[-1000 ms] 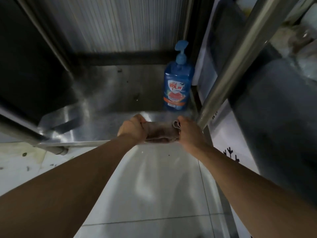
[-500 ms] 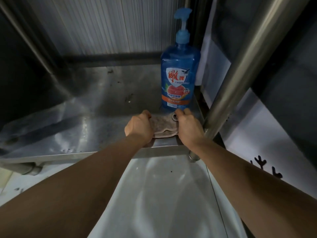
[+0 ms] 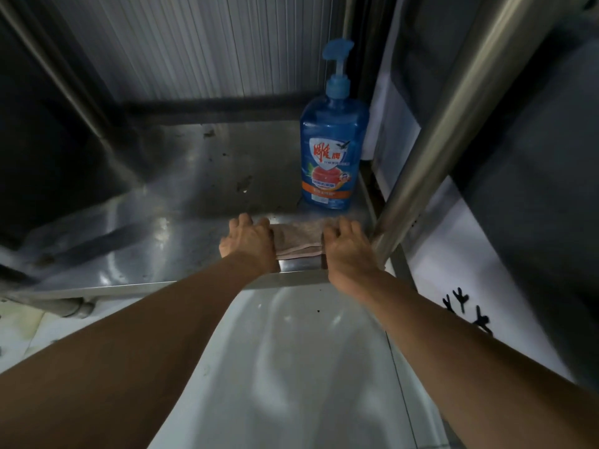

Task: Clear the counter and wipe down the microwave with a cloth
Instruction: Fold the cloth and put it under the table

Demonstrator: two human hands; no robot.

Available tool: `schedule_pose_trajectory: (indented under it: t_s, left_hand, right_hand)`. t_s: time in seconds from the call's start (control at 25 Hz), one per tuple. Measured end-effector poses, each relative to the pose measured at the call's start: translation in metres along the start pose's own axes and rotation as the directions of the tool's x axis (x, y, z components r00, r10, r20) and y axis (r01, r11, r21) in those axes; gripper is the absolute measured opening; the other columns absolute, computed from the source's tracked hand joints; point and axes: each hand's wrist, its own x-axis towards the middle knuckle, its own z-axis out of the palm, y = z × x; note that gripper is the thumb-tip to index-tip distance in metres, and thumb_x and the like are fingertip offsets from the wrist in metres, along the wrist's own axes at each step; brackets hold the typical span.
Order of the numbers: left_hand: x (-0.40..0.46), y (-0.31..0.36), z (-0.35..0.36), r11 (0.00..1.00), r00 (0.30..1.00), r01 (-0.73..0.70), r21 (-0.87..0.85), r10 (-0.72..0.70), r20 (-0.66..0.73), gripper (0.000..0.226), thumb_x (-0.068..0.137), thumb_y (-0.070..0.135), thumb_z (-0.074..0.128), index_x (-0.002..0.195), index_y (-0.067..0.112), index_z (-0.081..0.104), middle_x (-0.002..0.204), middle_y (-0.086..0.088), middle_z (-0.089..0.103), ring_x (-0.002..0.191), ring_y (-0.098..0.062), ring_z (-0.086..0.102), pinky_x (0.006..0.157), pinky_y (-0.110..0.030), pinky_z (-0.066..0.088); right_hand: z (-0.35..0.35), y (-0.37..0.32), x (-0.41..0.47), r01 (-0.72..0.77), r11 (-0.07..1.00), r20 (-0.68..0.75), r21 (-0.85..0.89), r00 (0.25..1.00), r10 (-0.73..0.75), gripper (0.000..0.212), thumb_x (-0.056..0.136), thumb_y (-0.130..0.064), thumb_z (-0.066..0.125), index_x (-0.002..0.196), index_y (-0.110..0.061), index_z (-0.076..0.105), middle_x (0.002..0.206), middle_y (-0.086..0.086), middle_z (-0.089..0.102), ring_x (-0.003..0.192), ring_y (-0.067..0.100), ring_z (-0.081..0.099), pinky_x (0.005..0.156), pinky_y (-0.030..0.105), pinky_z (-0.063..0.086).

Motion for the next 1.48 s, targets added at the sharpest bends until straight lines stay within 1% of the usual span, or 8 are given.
schedule_pose_trajectory:
  t_s: [0.24,0.48,0.68,0.96,1.12,1.2,1.36,1.48]
  left_hand:
    - [-0.082,0.009,-0.085,0.996,0.998,-0.041,-0.078,0.046,0.051,0.057,0.085,0.023,0.062,0.137,0.021,0.039,0.136,-0.009,0.035,0.127,-0.029,0.041,0.098,-0.044,0.044]
    - [-0.175,0.021,-0.180,0.995,0.986,-0.036,-0.096,0.051,0.161,0.062,0.083,0.016,0.062,0.138,0.021,0.034,0.133,-0.010,0.041,0.122,-0.031,0.045,0.096,-0.044,0.047]
    - [-0.240,0.043,-0.265,0.991,0.976,-0.079,-0.104,0.098,0.195,0.064,0.085,0.021,0.062,0.140,0.021,0.031,0.133,-0.010,0.043,0.122,-0.030,0.047,0.095,-0.043,0.047]
    - [-0.304,0.076,-0.381,0.977,0.974,-0.170,-0.127,0.186,0.129,0.051,0.085,0.018,0.058,0.133,0.018,0.039,0.128,-0.008,0.049,0.115,-0.027,0.052,0.094,-0.040,0.048]
    - [-0.324,0.094,-0.448,0.973,0.966,-0.208,-0.100,0.220,0.135,0.058,0.084,0.028,0.063,0.135,0.019,0.037,0.129,-0.008,0.051,0.116,-0.026,0.052,0.096,-0.038,0.047]
    - [-0.331,0.103,-0.483,0.970,0.965,-0.227,-0.083,0.236,0.113,0.057,0.083,0.028,0.063,0.133,0.019,0.038,0.129,-0.007,0.052,0.117,-0.027,0.053,0.096,-0.038,0.047]
    - [-0.341,0.117,-0.548,0.970,0.970,-0.242,-0.006,0.242,0.020,0.058,0.086,0.027,0.061,0.136,0.018,0.035,0.136,-0.009,0.048,0.123,-0.028,0.049,0.100,-0.040,0.044]
    - [-0.349,0.129,-0.595,0.968,0.966,-0.252,0.009,0.252,-0.059,0.061,0.087,0.030,0.061,0.138,0.019,0.032,0.136,-0.010,0.048,0.122,-0.029,0.050,0.096,-0.041,0.045]
  right_hand:
    - [-0.093,-0.019,-0.066,-0.010,1.000,0.128,0.023,0.992,0.007,0.045,0.087,-0.006,0.052,0.131,-0.010,0.040,0.136,0.015,0.042,0.126,0.031,0.036,0.103,0.041,0.037]
    - [-0.219,-0.027,-0.139,0.007,0.998,0.185,0.070,0.983,-0.019,0.058,0.087,-0.003,0.049,0.141,-0.014,0.031,0.142,0.010,0.038,0.131,0.029,0.031,0.108,0.042,0.033]
    - [-0.322,-0.023,-0.186,0.001,0.998,0.191,0.062,0.982,-0.013,0.057,0.087,-0.007,0.050,0.141,-0.011,0.031,0.141,0.011,0.037,0.132,0.029,0.031,0.106,0.040,0.035]
    - [-0.451,-0.020,-0.227,-0.015,0.997,0.166,0.078,0.986,0.002,0.049,0.088,-0.005,0.047,0.136,-0.013,0.037,0.139,0.010,0.040,0.130,0.028,0.033,0.105,0.040,0.036]
    - [-0.519,-0.012,-0.240,-0.011,0.998,0.108,0.066,0.994,0.004,0.049,0.088,-0.009,0.049,0.135,-0.013,0.037,0.138,0.010,0.040,0.129,0.028,0.034,0.105,0.039,0.035]
    - [-0.555,-0.005,-0.244,-0.001,0.998,0.052,0.064,0.999,-0.002,0.054,0.088,-0.012,0.052,0.138,-0.014,0.034,0.141,0.010,0.039,0.129,0.027,0.033,0.106,0.037,0.033]
    - [-0.619,0.009,-0.244,0.000,0.999,-0.011,0.043,1.000,0.001,0.060,0.084,-0.005,0.054,0.139,-0.014,0.032,0.139,0.011,0.038,0.129,0.028,0.033,0.107,0.036,0.033]
    - [-0.666,0.020,-0.240,0.004,1.000,-0.043,0.007,0.999,-0.003,0.067,0.079,-0.004,0.060,0.139,-0.014,0.031,0.140,0.011,0.036,0.129,0.029,0.032,0.105,0.038,0.034]
